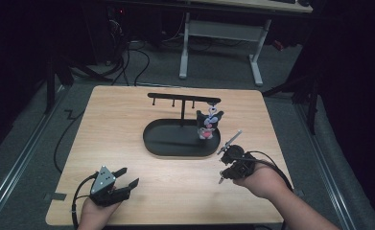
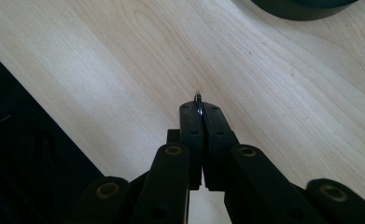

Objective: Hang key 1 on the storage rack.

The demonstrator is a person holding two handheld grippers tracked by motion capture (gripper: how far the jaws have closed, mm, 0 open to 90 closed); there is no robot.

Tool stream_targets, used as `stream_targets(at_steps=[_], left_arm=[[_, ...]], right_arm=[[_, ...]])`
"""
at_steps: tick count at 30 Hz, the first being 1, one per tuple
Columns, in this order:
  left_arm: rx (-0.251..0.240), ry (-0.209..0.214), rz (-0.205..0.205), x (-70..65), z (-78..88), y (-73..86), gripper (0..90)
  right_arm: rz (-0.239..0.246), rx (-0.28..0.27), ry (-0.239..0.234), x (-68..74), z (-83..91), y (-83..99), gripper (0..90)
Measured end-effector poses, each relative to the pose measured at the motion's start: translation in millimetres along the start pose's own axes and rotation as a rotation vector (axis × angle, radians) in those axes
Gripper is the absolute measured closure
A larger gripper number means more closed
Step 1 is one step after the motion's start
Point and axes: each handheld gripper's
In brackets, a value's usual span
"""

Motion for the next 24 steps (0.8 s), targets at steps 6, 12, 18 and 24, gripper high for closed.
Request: stream_targets(at_steps=[6, 12, 18, 24], left_arm=[[0.007, 0.004, 0.000, 0.7, -0.6, 0.5, 37.8], [0.005, 0.005, 0.002, 1.1, -0.3, 0.5, 37.9], [0.002, -0.001, 0.003, 2.7, 0.3, 0.1, 37.8], [0.002, -0.001, 0.010, 4.2, -0.1, 0.9, 37.8]], right_arm=[[0.015, 0.015, 0.001, -0.1, 14.3, -16.0, 89.2], [0.019, 0.024, -0.002, -2.2, 29.3, -33.2, 89.3], [0.009, 0.020, 0.006, -5.7, 40.3, -50.2, 89.3], [-0.005, 0.004, 0.010, -11.1, 47.6, -67.2, 89.3]])
Point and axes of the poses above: each handheld gripper's, and its own axes: z roughly backward along the jaws, y roughly out of its underside, x roughly to its left, and after that the axes turned 12 degrees about -y, right-handed
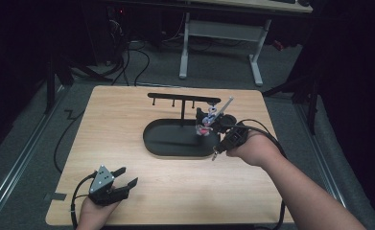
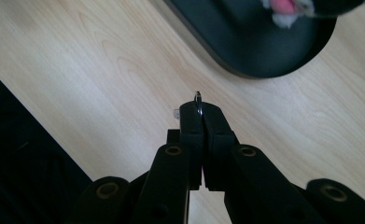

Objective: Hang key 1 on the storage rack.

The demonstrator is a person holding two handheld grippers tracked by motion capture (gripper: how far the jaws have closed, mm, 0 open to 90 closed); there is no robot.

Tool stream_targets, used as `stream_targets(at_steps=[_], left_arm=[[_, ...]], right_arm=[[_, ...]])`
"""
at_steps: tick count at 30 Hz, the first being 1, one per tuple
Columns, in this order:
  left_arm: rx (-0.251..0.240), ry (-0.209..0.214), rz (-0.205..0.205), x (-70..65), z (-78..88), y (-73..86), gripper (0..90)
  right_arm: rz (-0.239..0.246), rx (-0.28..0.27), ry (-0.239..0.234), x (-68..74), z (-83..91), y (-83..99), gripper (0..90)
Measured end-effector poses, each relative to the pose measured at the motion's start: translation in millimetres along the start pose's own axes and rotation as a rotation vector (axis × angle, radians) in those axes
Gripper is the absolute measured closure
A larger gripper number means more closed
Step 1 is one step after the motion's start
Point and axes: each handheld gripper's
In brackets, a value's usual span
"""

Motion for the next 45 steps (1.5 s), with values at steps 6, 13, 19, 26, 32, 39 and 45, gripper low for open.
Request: stream_targets(at_steps=[6, 13, 19, 26, 32, 39, 45], left_arm=[[0.006, 0.005, -0.001, 0.2, -0.2, 0.2, 38.0], [0.011, 0.010, -0.003, 0.8, -0.2, 0.6, 38.1], [0.015, 0.017, -0.003, 0.5, -0.6, 1.0, 38.2], [0.016, 0.026, -0.004, -1.1, -1.4, 1.5, 38.2], [0.023, 0.029, -0.002, -0.2, -0.8, 1.8, 38.2], [0.020, 0.027, 0.005, 1.4, -1.0, 2.5, 38.3], [0.019, 0.027, 0.011, 2.8, -0.8, 2.8, 38.4]], right_arm=[[0.024, -0.003, 0.015, -5.3, 4.5, -21.3, 89.3], [0.011, -0.008, 0.017, -10.4, 6.8, -46.7, 89.3], [0.019, -0.006, 0.022, -14.8, 6.1, -65.0, 89.2], [0.014, -0.017, 0.026, -20.4, 7.7, -81.3, 89.3], [-0.005, -0.023, 0.030, -25.2, 10.4, -94.1, 89.3], [0.002, -0.038, 0.035, -30.8, 12.7, -109.4, 89.3], [0.010, -0.058, 0.034, -36.3, 13.0, -120.7, 89.3]])
Point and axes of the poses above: each handheld gripper's, and its own axes: z roughly backward along the jaws, y roughly out of its underside, x roughly to its left, and after that the axes turned 12 degrees about -y, right-handed
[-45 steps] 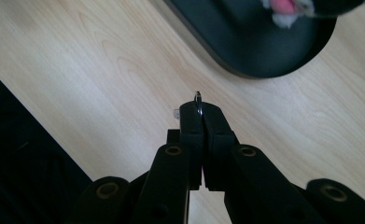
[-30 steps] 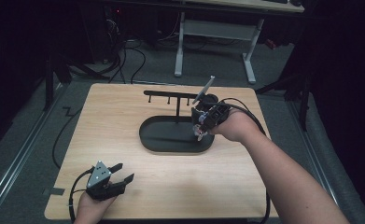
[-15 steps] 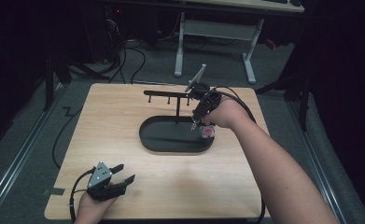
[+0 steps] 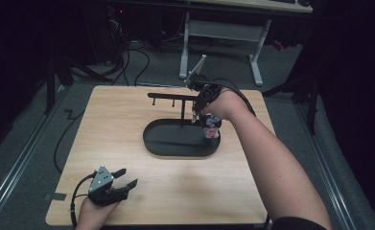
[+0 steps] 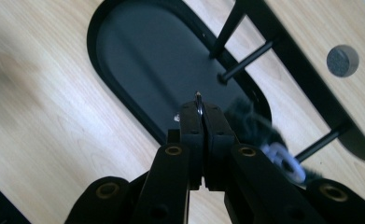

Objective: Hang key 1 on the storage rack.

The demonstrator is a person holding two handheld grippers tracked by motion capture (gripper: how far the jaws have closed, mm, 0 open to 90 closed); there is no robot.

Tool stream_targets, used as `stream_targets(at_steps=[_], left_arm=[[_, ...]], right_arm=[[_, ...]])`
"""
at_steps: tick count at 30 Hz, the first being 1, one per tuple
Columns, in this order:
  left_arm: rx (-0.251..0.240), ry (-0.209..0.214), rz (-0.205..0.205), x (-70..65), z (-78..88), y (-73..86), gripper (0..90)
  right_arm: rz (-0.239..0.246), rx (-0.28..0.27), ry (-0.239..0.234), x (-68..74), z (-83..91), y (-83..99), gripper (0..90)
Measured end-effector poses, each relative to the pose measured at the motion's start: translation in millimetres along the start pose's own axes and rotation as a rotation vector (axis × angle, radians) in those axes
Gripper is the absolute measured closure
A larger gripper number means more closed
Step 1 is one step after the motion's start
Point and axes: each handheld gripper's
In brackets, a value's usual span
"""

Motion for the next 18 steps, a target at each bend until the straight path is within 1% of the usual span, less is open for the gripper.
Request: stream_targets(at_steps=[3, 4, 5, 6, 7, 8, 13, 14, 15, 18], left_arm=[[0.000, 0.001, 0.000, 0.1, 0.1, 0.2, 38.5], [0.001, 0.002, 0.000, 0.1, 0.1, 0.2, 38.5], [0.001, 0.002, 0.000, 0.1, 0.1, 0.2, 38.5], [0.001, 0.003, 0.000, 0.1, 0.2, 0.3, 38.5], [0.001, 0.003, 0.000, 0.1, 0.2, 0.3, 38.6], [0.001, 0.003, 0.000, 0.2, 0.4, 0.3, 38.6], [0.001, 0.004, 0.001, 0.6, 0.1, 0.4, 38.6], [0.002, 0.005, 0.001, 0.7, 0.0, 0.4, 38.6], [0.003, 0.005, 0.001, 0.7, -0.1, 0.5, 38.6], [0.004, 0.007, 0.000, 0.3, 0.1, 0.3, 38.7]], right_arm=[[-0.004, 0.006, 0.007, -0.9, -2.8, -4.4, 89.2], [0.008, 0.005, 0.002, -2.6, -3.4, -5.9, 89.2], [-0.004, 0.008, 0.003, -2.6, -3.9, -7.4, 89.2], [-0.003, 0.008, 0.014, -3.2, -4.5, -8.6, 89.2], [-0.003, 0.006, 0.009, -4.4, -4.8, -9.7, 89.2], [-0.013, 0.005, 0.007, -4.9, -4.7, -10.9, 89.2], [-0.018, 0.011, 0.012, -8.8, -7.1, -12.8, 89.2], [-0.025, 0.013, 0.004, -8.8, -7.9, -13.1, 89.2], [-0.011, 0.011, 0.005, -9.7, -8.6, -13.8, 89.2], [-0.019, 0.008, 0.008, -10.0, -9.5, -14.3, 89.2]])
Point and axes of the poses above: each handheld gripper's, and its own axes: z roughly backward along the jaws, y roughly out of its underside, x roughly to its left, and after that the axes turned 12 degrees about -y, right-handed
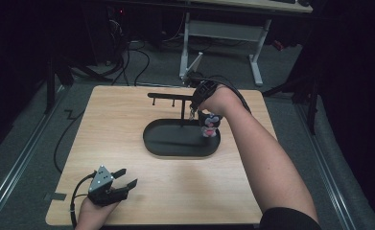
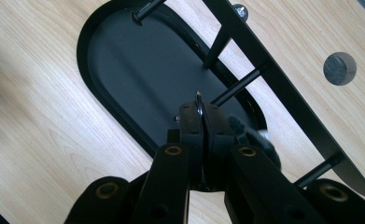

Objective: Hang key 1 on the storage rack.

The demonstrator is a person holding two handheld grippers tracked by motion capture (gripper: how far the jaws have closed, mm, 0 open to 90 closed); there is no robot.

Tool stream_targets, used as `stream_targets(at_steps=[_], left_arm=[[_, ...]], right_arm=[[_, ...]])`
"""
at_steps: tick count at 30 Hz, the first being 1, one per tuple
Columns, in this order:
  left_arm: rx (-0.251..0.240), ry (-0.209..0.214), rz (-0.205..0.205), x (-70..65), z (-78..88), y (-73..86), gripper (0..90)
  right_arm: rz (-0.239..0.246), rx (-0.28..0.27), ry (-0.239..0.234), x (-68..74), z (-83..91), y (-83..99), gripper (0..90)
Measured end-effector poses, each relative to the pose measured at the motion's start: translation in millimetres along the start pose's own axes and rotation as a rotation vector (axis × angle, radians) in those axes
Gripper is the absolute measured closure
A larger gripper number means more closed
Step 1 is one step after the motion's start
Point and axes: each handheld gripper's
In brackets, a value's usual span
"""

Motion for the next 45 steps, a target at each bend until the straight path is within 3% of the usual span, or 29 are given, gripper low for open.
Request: stream_targets(at_steps=[20, 32, 45], left_arm=[[0.006, 0.004, 0.000, -0.3, -1.1, 0.9, 38.8], [0.007, 0.008, 0.000, -0.3, -1.2, 1.0, 38.9], [0.008, 0.013, -0.006, -1.0, -1.9, 0.3, 38.9]], right_arm=[[-0.034, -0.012, 0.000, -14.5, -0.7, -1.8, 88.9], [-0.047, -0.035, 0.030, -20.7, -4.1, -4.7, 85.9], [-0.048, -0.070, 0.031, -10.8, 3.5, 2.3, 82.5]])
Point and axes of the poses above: each handheld gripper's, and its own axes: z roughly backward along the jaws, y roughly out of its underside, x roughly to its left, and after that the axes turned 12 degrees about -y, right-handed
